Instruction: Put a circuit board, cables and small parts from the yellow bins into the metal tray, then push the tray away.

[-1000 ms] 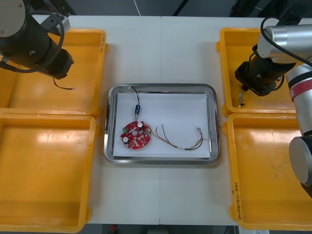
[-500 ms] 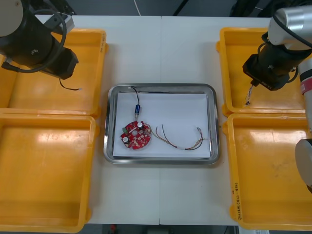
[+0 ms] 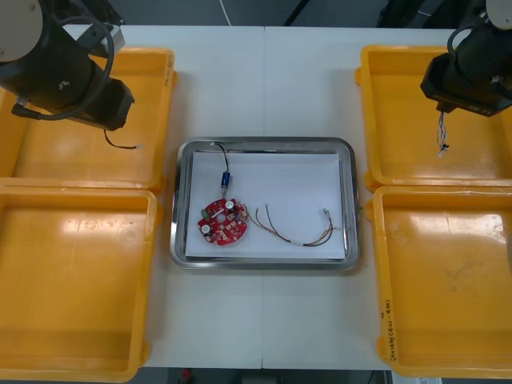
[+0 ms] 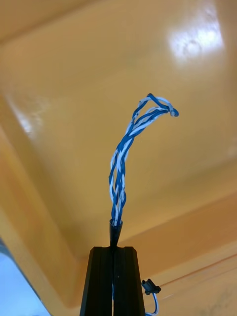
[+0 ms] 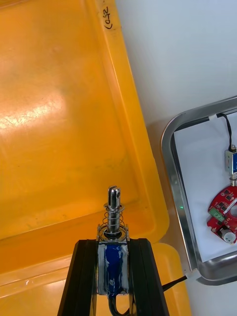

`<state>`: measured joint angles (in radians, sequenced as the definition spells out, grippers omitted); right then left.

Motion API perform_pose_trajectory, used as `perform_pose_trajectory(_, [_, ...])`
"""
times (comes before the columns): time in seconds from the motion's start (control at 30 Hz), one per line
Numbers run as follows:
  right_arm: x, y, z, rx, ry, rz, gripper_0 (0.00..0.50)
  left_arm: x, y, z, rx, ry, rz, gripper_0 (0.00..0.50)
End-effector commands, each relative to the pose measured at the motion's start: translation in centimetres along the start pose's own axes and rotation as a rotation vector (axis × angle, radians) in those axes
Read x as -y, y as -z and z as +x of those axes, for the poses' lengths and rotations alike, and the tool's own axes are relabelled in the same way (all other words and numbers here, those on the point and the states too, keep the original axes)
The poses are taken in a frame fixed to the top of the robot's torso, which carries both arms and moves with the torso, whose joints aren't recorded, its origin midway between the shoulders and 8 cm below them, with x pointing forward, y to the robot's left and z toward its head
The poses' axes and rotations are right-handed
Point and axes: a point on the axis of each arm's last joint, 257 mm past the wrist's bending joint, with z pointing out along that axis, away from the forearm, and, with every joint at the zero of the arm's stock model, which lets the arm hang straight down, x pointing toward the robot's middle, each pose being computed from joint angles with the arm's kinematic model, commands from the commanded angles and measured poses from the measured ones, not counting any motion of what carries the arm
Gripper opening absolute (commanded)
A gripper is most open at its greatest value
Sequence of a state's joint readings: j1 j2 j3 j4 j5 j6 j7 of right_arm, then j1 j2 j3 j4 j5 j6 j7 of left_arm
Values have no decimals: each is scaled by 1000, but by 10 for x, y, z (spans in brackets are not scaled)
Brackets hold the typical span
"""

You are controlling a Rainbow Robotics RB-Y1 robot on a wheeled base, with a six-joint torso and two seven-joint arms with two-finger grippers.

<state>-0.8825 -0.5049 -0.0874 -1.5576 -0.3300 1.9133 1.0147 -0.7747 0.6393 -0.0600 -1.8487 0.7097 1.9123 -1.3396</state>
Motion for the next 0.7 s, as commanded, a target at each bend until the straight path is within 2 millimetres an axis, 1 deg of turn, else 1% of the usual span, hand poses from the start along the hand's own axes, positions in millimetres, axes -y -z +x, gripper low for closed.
perform_pose_trajectory(0.03, [-7,31,-15,76,102,-53,0,15,17,-19,64,78,39,0])
perform_pose_trajectory(0.27, [-38,53,-7,110,281,-149,0,19,17,-18,61,73,50,0])
perform_pose_trajectory(0.4, [-53,63,-1,118,331,-201,0,21,16,-18,59,76,55,0])
perform_pose_trajectory(0.5, [-67,75,6,131,392,-248,0,22,16,-17,58,75,59,0])
perform_pose_trajectory(0.63, [-81,83,19,140,478,-268,0,23,16,-17,58,75,60,0])
perform_pose_trajectory(0.7, [-88,87,29,136,532,-276,0,23,16,-17,57,75,63,0])
